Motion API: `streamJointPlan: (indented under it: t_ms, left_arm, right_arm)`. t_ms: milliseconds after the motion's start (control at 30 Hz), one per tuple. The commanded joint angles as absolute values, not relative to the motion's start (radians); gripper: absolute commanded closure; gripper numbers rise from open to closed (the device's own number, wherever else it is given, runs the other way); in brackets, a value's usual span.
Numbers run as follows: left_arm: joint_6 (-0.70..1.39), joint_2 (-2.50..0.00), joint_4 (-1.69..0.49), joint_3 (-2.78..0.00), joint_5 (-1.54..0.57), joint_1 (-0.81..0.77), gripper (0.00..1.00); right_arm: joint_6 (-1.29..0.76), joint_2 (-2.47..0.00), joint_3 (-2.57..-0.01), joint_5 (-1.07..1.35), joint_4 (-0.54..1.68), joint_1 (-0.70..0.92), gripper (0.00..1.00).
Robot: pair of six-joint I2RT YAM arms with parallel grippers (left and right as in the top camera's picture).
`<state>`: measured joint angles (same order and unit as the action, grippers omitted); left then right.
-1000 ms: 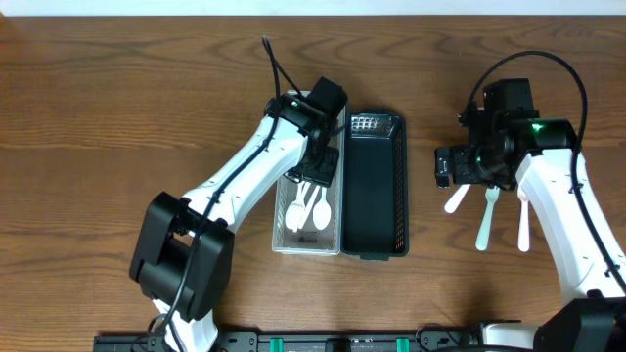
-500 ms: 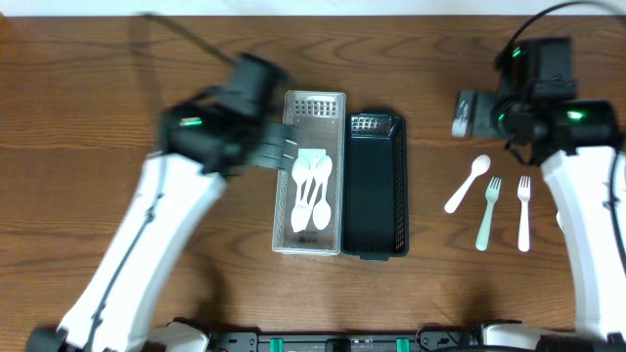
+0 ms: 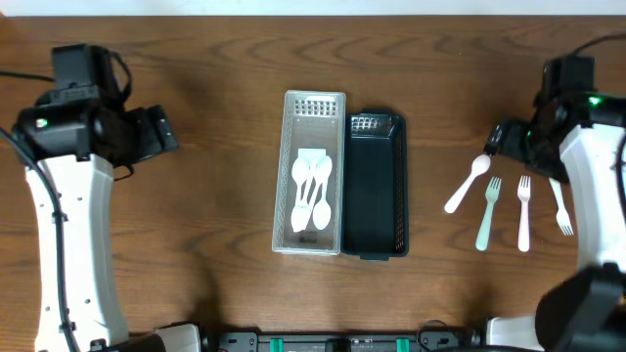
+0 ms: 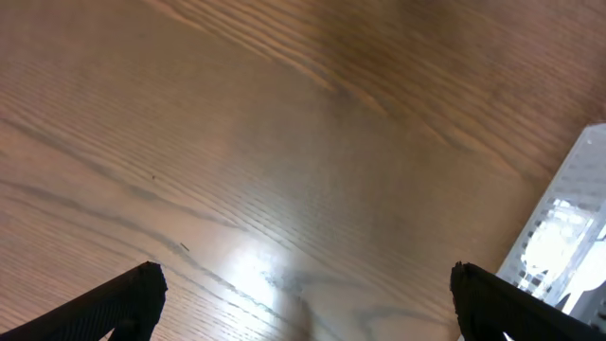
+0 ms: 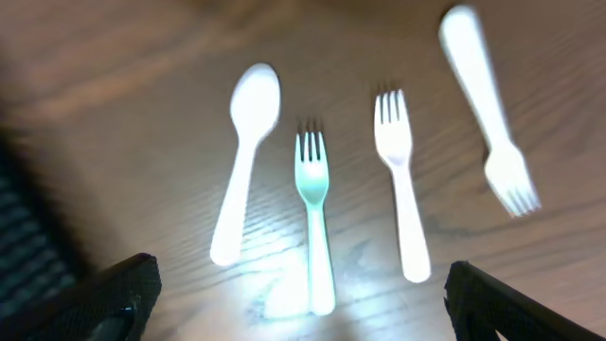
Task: Pack container
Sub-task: 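Retract the left arm and move the right gripper over the forks, then lower the right gripper toward the mint-green fork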
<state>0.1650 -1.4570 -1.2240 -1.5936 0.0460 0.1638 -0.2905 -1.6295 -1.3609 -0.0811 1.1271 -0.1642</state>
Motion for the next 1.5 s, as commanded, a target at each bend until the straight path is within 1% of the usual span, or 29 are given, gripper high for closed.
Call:
streamJointPlan:
  t_ms: [0,367,1200,1300,1400,1467]
  left_arm:
    - [0.177,-1.459,-1.225,-1.586,0.014,0.168,0.02]
    - [0.177,-1.459,-1.226,-1.586,0.014,0.168,0.02]
    - [0.177,-1.459,-1.264,-1.586,0.015,0.168,0.02]
    - [0.177,-1.459,-1.274,-1.586,0.015,0.168,0.02]
    - [0.177,-1.459,-1.280,-1.586,0.015,0.168,0.02]
    - [0.177,-1.459,-1.282,-1.586,0.015,0.168,0.02]
  right_arm:
    - [-0.272,-1.641,-1.275,-0.051,1.073,-0.168,0.01]
    - [-0.253,-1.687,-1.003,-0.020,0.824,-0.170,0.01]
    - [-0.253,-1.687,-0.818,-0.019,0.550,-0.177,0.01]
    - [-0.253,-1.687,-0.802,-0.022,0.537,-0.178,0.05]
    - [-0.253,-1.687,-0.797,-0.022,0.538,-0.178,0.13]
    - [-0.253,-1.687,-0.797,-0.022,0.538,-0.178,0.15]
